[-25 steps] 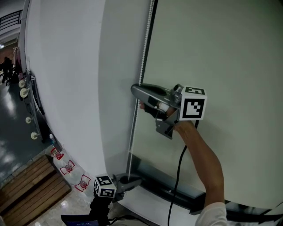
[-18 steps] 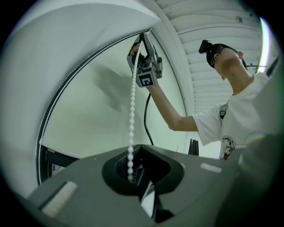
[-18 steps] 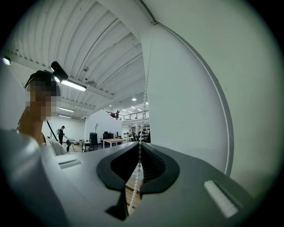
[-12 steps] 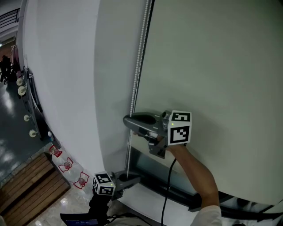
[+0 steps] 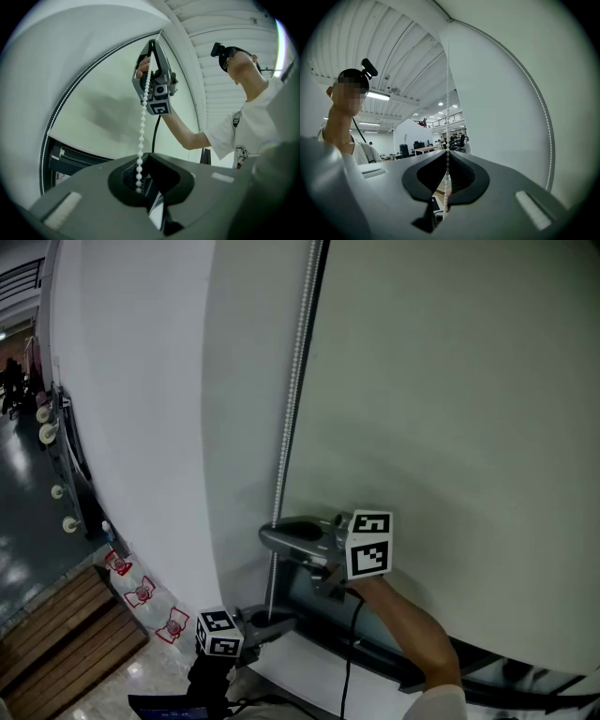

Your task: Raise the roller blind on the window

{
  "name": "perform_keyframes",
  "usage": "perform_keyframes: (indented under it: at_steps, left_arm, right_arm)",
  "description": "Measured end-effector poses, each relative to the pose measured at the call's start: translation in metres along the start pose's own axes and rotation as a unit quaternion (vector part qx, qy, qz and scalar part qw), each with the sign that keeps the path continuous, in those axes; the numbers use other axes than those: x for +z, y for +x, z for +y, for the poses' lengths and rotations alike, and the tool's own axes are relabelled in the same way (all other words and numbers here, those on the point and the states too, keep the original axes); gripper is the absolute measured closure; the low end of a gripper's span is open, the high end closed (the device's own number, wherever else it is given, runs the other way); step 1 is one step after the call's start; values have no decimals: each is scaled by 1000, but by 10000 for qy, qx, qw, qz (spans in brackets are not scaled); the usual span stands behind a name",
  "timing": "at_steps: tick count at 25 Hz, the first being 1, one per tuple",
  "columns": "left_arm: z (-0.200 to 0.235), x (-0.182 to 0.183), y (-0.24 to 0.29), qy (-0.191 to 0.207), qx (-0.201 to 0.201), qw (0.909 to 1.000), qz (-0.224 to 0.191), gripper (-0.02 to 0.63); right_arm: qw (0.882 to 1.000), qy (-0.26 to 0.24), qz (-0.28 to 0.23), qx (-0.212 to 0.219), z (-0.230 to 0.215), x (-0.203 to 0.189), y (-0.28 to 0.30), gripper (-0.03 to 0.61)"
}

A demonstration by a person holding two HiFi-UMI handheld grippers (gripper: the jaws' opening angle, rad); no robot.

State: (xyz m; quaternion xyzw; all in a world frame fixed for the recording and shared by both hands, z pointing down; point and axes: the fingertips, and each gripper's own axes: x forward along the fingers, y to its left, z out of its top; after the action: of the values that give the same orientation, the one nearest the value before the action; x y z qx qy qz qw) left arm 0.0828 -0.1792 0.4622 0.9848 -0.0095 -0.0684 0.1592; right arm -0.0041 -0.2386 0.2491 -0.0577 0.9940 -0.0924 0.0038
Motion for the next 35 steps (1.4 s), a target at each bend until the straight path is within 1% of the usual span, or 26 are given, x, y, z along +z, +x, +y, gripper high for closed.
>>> perform_keyframes:
  at_steps: [4, 7, 9, 11, 12, 13, 14, 16, 17, 19, 23, 26, 30, 31, 33, 35]
  left_arm:
    - [0, 5, 1, -9, 14, 10000, -2, 615]
    - [1, 6, 0, 34, 10, 10000, -3, 615]
    - [2, 10, 0, 83, 6, 10000, -13, 615]
    - [3, 12, 2, 121, 0, 9999, 1, 615]
    - [2, 11, 3, 127, -1, 9999, 12, 615]
    - [2, 10, 3, 126, 0, 9999, 21, 615]
    - [2, 8, 2, 122, 1, 9999, 26, 615]
    - [3, -2, -2, 122, -5, 9999, 35, 615]
    - [4, -8, -4, 125, -9, 9999, 37, 615]
    - [3, -13, -6, 121, -1, 9999, 33, 615]
    - [-1, 0, -1, 104, 11, 9999, 14, 615]
    - [-3, 1, -1, 89, 0, 10000, 6, 615]
    - [-17, 20, 5, 60, 7, 10000, -15, 615]
    - [-16, 18, 5, 63, 11, 10000, -17, 615]
    - [-12, 7, 4, 79, 22, 10000, -14, 615]
    - [-9, 0, 2, 95, 28, 10000, -10, 615]
  right_arm:
    - [9999, 134, -20, 50, 0, -3, -1, 569]
    - [9998, 113, -82, 110, 3, 0, -2, 569]
    - [9998, -96, -112, 125, 6, 5, -3, 568]
    - [9989, -461, -6, 26, 5, 5, -3, 561]
    - [9984, -569, 60, 6, 4, 4, -3, 534]
    - [9981, -608, 89, 6, 3, 3, -2, 472]
    - [9981, -611, 67, 7, 1, 3, -1, 427]
    - [9981, -600, -108, -14, -4, 5, -1, 399]
    - [9979, -597, -238, -32, -6, 9, -2, 399]
    - [9968, -624, -497, -79, -11, 32, -8, 397]
    - [9925, -912, -791, -167, -15, 107, -16, 402]
    - [9877, -1258, -896, -223, -8, 152, -14, 414]
    - [9825, -1576, -955, -271, 11, 218, -13, 426]
    - [9815, -1629, -964, -278, 12, 224, -14, 431]
    - [9798, -1725, -977, -280, 13, 225, -13, 435]
    - [9786, -1776, -1005, -273, 16, 225, -13, 454]
